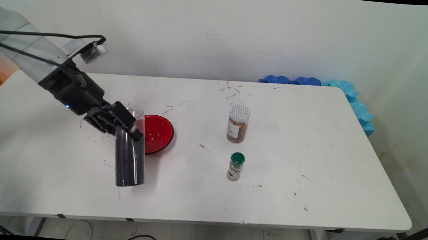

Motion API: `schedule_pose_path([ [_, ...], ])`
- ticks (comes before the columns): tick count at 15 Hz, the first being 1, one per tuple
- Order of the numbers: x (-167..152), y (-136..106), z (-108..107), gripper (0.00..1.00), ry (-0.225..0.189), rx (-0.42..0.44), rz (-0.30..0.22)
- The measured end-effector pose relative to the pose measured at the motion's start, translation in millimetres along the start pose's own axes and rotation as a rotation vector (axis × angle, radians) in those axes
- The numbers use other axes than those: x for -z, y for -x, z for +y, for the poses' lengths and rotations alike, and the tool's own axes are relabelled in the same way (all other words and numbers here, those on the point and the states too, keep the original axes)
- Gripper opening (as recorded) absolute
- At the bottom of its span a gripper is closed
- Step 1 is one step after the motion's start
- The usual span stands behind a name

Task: Pour the black seasoning powder in the red bowl

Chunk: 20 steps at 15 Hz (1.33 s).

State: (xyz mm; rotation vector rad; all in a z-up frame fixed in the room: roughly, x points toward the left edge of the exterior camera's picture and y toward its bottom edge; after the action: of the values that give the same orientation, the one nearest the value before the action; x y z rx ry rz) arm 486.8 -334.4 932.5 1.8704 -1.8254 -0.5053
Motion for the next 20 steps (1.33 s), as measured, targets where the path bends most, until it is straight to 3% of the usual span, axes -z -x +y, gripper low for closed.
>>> schedule_pose_path([
  [8,-7,-7,-20,0.0,0.043,0.333,-0.005],
  [20,-12,-14,-33,0.0,0.127,0.675,-0.034],
])
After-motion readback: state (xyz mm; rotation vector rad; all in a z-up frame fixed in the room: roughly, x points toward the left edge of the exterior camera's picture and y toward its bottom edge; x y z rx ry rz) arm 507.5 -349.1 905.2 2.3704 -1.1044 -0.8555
